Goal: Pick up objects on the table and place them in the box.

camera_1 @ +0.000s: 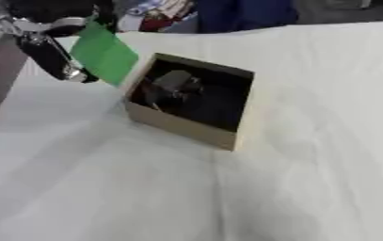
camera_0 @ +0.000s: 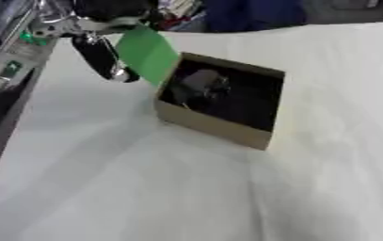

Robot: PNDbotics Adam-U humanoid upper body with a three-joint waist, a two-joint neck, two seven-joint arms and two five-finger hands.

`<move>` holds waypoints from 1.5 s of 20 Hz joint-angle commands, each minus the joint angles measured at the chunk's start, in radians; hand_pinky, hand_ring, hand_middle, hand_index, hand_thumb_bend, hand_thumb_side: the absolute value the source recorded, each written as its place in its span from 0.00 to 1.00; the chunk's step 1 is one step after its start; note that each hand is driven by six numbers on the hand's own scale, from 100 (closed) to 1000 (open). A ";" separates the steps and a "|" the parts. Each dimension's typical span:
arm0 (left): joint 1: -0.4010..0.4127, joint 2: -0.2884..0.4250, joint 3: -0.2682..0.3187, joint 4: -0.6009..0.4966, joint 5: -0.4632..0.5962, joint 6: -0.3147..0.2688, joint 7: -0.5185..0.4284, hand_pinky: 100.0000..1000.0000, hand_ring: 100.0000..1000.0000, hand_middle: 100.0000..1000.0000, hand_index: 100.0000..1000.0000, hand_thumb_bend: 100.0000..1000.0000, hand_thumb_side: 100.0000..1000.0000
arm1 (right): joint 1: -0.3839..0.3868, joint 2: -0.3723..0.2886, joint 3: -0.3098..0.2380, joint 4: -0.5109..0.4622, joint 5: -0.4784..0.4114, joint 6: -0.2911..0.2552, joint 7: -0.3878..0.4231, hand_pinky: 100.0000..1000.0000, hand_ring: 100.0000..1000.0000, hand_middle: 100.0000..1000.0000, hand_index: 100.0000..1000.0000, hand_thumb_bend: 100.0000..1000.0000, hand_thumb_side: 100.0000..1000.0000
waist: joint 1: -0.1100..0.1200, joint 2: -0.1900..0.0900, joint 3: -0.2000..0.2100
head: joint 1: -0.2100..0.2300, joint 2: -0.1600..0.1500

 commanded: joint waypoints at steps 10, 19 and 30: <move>-0.117 -0.200 -0.029 0.169 -0.061 0.095 0.231 0.64 0.60 0.32 0.50 0.00 0.29 | -0.028 0.005 -0.005 -0.018 -0.013 -0.003 0.001 0.97 0.81 0.75 0.85 0.22 0.53 | -0.005 -0.010 -0.016 | 0.041 -0.010; -0.145 -0.316 -0.058 0.397 -0.161 0.095 0.318 0.59 0.61 0.41 0.59 0.00 0.33 | -0.030 0.015 -0.006 -0.022 -0.015 0.000 0.009 0.97 0.81 0.74 0.85 0.21 0.54 | -0.003 0.000 -0.030 | 0.053 -0.024; -0.131 -0.354 -0.079 0.458 -0.325 0.081 0.320 0.86 0.84 0.73 0.87 0.57 0.59 | -0.028 0.023 -0.010 -0.030 -0.015 0.006 0.008 0.97 0.81 0.74 0.85 0.21 0.54 | -0.005 0.000 -0.037 | 0.054 -0.029</move>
